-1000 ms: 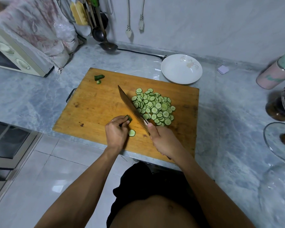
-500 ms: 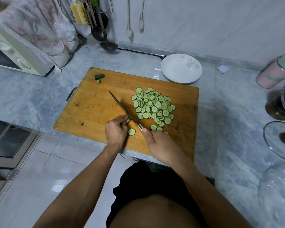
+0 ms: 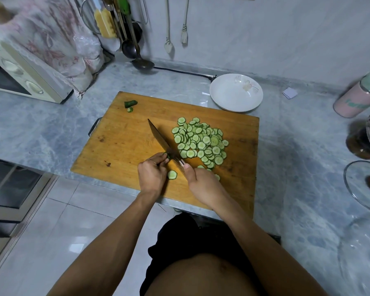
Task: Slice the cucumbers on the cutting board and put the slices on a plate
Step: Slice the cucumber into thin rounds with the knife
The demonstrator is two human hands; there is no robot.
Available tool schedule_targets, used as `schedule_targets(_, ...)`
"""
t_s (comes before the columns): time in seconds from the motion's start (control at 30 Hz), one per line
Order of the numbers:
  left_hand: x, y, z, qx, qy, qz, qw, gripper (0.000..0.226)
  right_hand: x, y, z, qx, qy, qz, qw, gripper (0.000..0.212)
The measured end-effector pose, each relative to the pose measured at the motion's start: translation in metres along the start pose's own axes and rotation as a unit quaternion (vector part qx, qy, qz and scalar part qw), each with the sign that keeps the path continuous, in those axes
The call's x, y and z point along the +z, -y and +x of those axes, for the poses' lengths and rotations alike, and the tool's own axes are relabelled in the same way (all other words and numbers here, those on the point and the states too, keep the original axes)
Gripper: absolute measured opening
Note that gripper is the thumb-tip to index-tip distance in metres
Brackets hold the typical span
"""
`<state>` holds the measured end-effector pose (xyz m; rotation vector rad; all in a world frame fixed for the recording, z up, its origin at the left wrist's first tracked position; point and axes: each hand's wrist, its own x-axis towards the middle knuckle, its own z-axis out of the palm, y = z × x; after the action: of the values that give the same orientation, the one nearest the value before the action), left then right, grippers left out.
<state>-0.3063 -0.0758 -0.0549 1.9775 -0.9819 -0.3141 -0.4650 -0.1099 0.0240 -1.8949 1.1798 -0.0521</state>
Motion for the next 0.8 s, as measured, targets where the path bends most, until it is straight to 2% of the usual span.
schedule_targets(0.23,-0.005,0.004,0.001,-0.001,0.028,0.035,0.999,0.022,-0.018,-0.017,-0.008,0.057,-0.004,0.093,0.994,0.069)
schedule_targets(0.43,-0.007,-0.003,-0.001,-0.033,0.013,-0.005,0.999,0.022,-0.015,-0.013,-0.015,0.004,0.005,0.03,1.0,0.06)
schedule_targets(0.8,-0.01,-0.006,0.0,-0.011,0.019,0.026,0.999,0.024,-0.008,-0.006,-0.033,-0.051,-0.016,-0.02,0.998,0.053)
